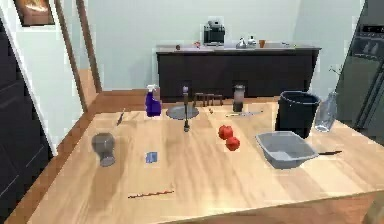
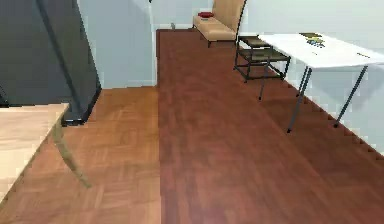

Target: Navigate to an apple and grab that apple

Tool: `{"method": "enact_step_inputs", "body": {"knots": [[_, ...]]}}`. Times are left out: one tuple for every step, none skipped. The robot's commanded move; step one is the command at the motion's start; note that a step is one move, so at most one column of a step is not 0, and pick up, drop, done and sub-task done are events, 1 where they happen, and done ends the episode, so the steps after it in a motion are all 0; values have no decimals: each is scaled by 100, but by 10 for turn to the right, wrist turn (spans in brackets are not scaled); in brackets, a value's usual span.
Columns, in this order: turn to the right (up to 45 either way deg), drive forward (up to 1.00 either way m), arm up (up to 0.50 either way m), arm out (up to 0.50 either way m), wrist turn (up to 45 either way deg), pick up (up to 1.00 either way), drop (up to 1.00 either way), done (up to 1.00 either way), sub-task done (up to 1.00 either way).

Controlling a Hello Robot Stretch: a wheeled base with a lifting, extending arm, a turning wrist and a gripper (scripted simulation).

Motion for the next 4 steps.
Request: {"method": "enact_step_inputs", "body": {"knots": [[-450, 0, 0, 0, 0, 0, 0, 0, 0], [-270, 0, 0, 0, 0, 0, 0, 0, 0], [-30, 0, 0, 0, 0, 0, 0, 0, 0], [450, 0, 0, 0, 0, 0, 0, 0, 0]]}}
